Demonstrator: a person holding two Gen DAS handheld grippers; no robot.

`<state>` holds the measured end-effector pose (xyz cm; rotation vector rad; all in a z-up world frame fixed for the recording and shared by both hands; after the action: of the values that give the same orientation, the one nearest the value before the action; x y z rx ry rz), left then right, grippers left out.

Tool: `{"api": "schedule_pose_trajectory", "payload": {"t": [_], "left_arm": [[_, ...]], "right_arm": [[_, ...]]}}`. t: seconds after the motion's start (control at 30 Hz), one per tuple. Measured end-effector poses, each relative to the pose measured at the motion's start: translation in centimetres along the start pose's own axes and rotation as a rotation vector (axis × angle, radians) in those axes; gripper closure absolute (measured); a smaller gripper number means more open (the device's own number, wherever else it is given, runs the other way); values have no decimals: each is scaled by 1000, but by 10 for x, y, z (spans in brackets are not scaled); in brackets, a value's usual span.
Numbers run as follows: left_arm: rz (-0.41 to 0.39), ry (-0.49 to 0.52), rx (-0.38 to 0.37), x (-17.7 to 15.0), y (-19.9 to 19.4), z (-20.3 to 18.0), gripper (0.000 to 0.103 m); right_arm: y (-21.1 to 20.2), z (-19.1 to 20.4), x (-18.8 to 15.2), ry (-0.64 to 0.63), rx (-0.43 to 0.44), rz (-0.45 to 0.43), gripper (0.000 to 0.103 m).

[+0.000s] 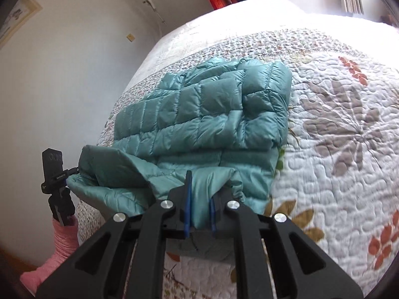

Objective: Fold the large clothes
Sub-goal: 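Fold the held hem over toward the collar with both grippers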

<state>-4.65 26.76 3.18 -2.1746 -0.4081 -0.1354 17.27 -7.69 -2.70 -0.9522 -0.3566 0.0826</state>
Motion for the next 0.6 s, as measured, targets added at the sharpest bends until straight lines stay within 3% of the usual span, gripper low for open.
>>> {"api": "schedule_pose_trajectory", "payload": {"t": [0.13, 0.27, 0.37, 0.43, 0.47, 0.5, 0.6], "left_arm": [[30, -40, 4, 24, 18, 15, 92], [36, -92, -40, 42, 25, 29, 88], [9, -106, -77, 46, 14, 34, 85], [-39, -97, -55, 44, 0, 36, 73], [-71, -92, -28, 44, -8, 38, 59], [-106, -83, 6, 42, -17, 39, 54], [-150, -55, 59, 35, -30, 40, 52]], "right_arm": [[19, -14, 25, 39, 16, 31, 93], [27, -26, 43, 74, 43, 36, 89], [20, -35, 48, 102, 76, 8, 77], [10, -40, 47, 105, 75, -27, 62], [5, -43, 47, 112, 58, -47, 39], [-3, -48, 45, 118, 21, -88, 32], [-17, -51, 39, 86, -11, -139, 32]]}}
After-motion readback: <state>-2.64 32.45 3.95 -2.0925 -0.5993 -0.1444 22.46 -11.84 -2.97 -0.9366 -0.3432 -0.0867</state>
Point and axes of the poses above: each gripper's, at about its wrist camera, not at the fingertips, and y roughly the way its jaws point, z to its left, x to its top, the point moved 6 cm from there along y, roughly the way its jaws point, and after that the axes turned 14 degrees about z, right-handed, at the moved point
